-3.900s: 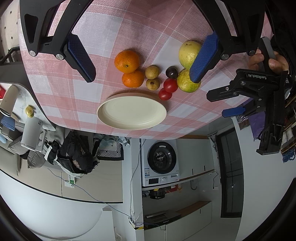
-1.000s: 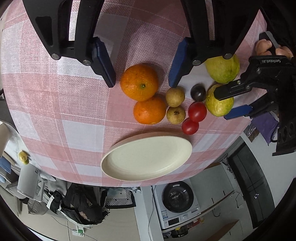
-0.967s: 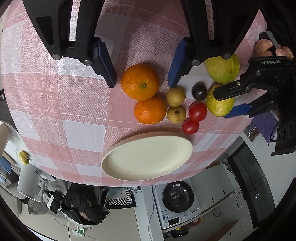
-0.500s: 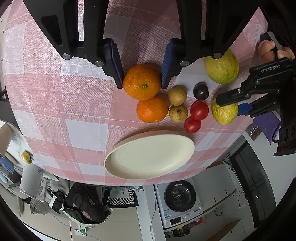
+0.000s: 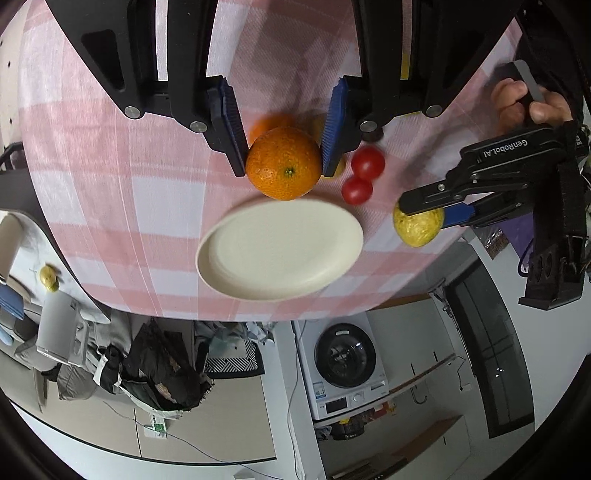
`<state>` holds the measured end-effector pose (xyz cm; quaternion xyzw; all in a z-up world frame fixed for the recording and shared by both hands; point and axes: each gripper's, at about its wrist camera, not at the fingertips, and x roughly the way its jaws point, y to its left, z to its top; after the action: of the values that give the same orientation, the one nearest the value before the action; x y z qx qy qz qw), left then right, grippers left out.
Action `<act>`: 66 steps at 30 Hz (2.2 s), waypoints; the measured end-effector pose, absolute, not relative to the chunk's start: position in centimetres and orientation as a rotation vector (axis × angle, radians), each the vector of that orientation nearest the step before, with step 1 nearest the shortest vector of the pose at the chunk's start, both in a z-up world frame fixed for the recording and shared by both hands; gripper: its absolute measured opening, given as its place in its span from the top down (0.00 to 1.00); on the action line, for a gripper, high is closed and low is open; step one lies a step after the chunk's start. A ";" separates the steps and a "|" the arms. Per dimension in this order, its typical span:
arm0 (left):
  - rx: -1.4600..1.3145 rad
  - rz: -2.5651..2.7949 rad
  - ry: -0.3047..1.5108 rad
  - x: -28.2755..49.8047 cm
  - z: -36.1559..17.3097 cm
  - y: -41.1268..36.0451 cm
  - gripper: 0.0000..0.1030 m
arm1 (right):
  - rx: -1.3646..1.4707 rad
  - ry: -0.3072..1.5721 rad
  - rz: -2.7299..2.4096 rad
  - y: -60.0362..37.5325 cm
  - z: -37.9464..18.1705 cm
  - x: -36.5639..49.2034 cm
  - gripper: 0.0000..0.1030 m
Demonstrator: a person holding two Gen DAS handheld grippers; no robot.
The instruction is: Organize fruits
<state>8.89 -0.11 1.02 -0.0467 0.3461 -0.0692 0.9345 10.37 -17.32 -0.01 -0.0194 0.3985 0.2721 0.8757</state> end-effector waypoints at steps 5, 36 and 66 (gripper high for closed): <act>-0.100 -0.132 0.695 10.6 1.6 0.1 0.58 | -0.041 0.824 0.575 -16.8 0.3 11.7 0.60; -0.071 -0.093 0.693 18.9 -0.6 0.6 0.58 | 0.009 0.868 0.526 -15.2 -1.1 19.8 0.60; -0.078 -0.051 0.681 13.6 0.3 1.6 0.18 | -0.032 0.853 0.502 -16.3 0.1 16.6 0.00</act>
<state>13.62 1.63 0.30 -0.0383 0.3340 -0.0249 0.9415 16.59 -16.32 0.10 -0.0155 0.4093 0.2410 0.8799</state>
